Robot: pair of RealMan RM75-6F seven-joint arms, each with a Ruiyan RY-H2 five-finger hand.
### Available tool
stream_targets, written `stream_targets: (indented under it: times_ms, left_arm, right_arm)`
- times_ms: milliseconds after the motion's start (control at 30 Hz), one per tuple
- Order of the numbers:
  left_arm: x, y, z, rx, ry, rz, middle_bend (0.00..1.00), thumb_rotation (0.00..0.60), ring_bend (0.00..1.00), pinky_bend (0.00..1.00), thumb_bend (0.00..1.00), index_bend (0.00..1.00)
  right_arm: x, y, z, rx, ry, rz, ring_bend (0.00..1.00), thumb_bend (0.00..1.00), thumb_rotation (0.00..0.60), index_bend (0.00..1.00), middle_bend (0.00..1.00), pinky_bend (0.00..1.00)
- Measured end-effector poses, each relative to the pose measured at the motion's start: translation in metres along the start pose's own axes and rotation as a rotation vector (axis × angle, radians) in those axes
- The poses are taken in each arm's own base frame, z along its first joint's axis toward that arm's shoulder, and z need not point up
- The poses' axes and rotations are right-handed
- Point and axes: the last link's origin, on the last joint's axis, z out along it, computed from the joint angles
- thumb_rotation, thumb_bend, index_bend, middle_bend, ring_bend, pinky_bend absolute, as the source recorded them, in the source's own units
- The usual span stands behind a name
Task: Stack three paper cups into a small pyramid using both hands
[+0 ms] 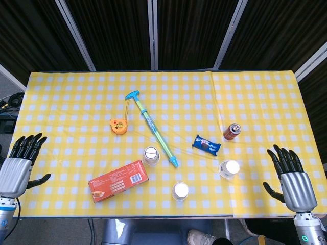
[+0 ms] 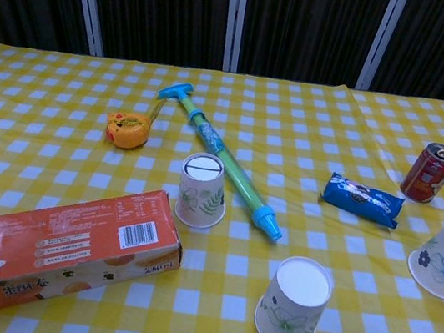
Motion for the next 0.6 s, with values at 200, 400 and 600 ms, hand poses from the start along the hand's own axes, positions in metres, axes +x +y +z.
stream_targets:
  times_ms: [200, 400, 600]
  left_arm:
    - [0.0002, -0.0002, 0.0002, 0.001, -0.001, 0.0, 0.0, 0.6, 0.0, 0.0, 0.0, 0.0]
    - [0.0006, -0.0001, -0.0001, 0.001, 0.0, 0.0, 0.0, 0.6, 0.0, 0.0, 0.0, 0.0]
    - [-0.0001, -0.0011, 0.001, 0.002, -0.006, 0.002, 0.0, 0.6, 0.0, 0.0, 0.0, 0.0]
  right_arm:
    - [0.0005, 0.0008, -0.0007, -0.003, -0.001, 0.002, 0.0, 0.14, 0.6, 0.0, 0.0, 0.0]
    - [0.0015, 0.0003, -0.0011, 0.0, 0.001, 0.008, 0.0, 0.14, 0.6, 0.0, 0.0, 0.0]
    - [0.0002, 0.0006, 0.0, -0.001, -0.004, 0.005, 0.0, 0.14, 0.6, 0.0, 0.0, 0.0]
